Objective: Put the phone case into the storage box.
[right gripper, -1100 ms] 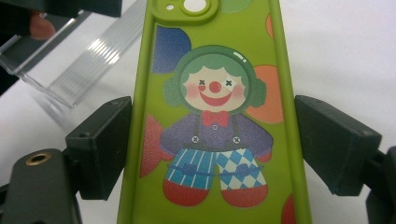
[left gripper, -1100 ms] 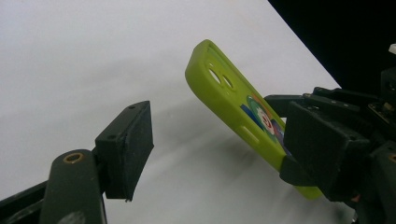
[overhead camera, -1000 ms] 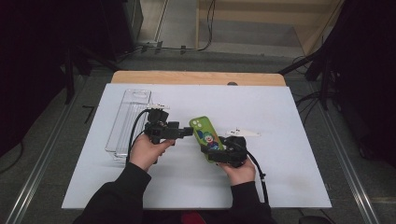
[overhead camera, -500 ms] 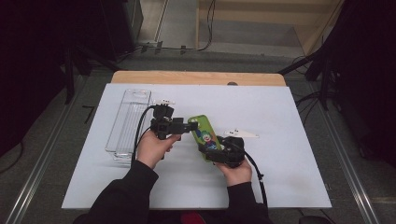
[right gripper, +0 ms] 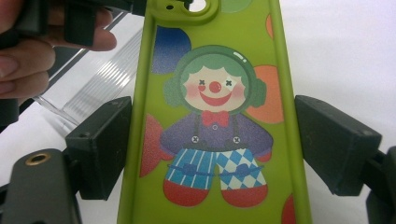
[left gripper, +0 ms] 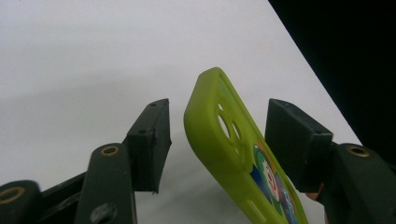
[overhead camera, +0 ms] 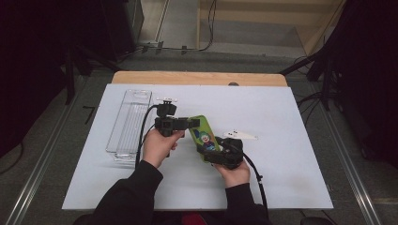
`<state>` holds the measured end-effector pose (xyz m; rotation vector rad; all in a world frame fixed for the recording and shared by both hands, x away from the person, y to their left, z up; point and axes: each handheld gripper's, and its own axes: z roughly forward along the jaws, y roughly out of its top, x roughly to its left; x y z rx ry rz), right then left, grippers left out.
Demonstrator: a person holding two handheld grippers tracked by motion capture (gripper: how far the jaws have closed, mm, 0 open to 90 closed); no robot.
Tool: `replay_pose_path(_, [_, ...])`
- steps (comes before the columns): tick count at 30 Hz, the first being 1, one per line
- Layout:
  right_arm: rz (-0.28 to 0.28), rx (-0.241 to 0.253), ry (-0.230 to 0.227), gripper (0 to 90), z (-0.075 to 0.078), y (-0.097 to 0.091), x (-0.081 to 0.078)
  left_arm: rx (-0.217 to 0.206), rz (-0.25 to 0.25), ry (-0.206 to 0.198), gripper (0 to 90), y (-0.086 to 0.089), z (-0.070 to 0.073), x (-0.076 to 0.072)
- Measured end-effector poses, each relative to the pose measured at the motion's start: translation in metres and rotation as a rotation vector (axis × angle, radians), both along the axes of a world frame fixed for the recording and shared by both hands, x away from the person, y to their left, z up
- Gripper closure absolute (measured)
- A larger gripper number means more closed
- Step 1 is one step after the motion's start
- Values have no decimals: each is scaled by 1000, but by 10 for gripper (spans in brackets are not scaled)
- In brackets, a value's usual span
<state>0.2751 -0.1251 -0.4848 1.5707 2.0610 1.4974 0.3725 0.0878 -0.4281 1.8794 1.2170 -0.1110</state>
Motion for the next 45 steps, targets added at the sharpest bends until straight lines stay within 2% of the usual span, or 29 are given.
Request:
replay_pose_path(3, [-8,9,-8,144,1,0,0,-24,5,17,494,0,-1,2])
replay_pose_path(4, [-6,16,-17,144,1,0,0,-37,7,21,549,1,-2,2])
replay_pose_path(6, [-4,17,-20,144,2,0,0,-68,1,28,567,1,-2,3])
replay_pose_path(7, [-4,14,-26,144,2,1,0,-90,5,28,642,1,-2,3])
replay_pose_path(8, [-4,14,-26,144,2,1,0,-90,5,28,652,1,-2,3])
replay_pose_path(10, [-3,18,-30,144,2,0,1,-124,9,36,691,3,-2,4])
replay_pose_path(22, [-11,-8,-61,142,1,3,-2,-190,-4,43,748,3,2,1])
replay_pose_path(24, [-8,-8,-64,141,0,3,-1,-182,-9,41,754,3,3,2])
replay_pose_path(29, [-12,-35,-83,138,-1,5,-1,-204,-11,69,773,4,4,3])
replay_pose_path(37, [-2,-48,-100,134,2,5,0,-211,-27,41,781,0,13,-2])
replay_pose_path(41, [18,-47,-113,128,2,3,1,-207,-38,46,781,0,14,-2])
replay_pose_path(44, [44,-24,-107,81,0,1,3,-212,-44,38,782,0,15,-4])
replay_pose_path(45, [56,-10,-112,6,0,1,4,-206,-49,33,782,0,16,-4])
